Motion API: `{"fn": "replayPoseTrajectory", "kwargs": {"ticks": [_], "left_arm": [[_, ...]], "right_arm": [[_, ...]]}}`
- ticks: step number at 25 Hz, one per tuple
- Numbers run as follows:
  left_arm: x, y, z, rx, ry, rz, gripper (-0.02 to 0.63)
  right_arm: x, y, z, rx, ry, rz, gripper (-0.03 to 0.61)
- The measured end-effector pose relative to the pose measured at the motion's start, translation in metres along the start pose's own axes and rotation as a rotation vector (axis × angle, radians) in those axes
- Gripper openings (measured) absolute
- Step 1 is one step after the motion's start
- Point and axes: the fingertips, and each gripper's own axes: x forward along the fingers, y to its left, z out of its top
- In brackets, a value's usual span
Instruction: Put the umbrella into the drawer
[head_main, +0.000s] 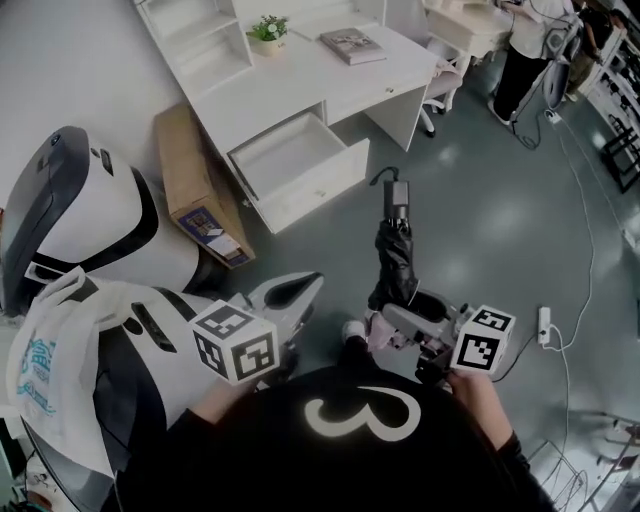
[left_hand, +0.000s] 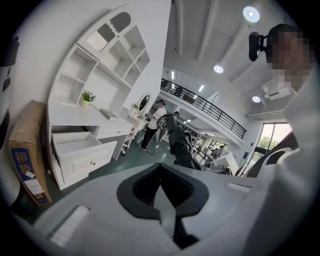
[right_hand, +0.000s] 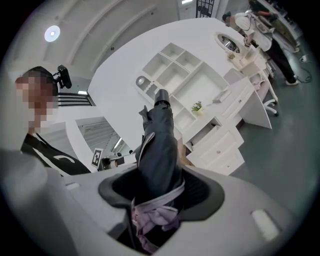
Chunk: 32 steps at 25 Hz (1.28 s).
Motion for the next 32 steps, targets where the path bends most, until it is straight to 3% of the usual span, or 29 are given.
{"fn": "replayPoseTrajectory", "kwargs": {"ticks": [5, 10, 22, 32], "left_arm": [[0.066, 0.027, 0.038, -0.010, -0.004, 0.032, 0.009], [0.101, 0.044, 0.068, -0.007, -0.021, 0.064, 0.009], [0.106, 0.088, 0.091, -0.031, -0.066, 0.146, 0.009], [0.120, 0.168, 0.118, -0.091, -0.068, 0.167, 0.009]], "right_arm": [[0.014, -0.057, 0.050, -0.003, 0.050, 0.021, 0.238], [0.025, -0.092, 0.095, -0.070, 0.090, 0.038, 0.236], [0.065, -0.119, 0.147, -0.156, 0.143, 0.068, 0.236], [0.141, -0.150, 0.181, -0.173, 0.205, 0.050, 0.235]]}}
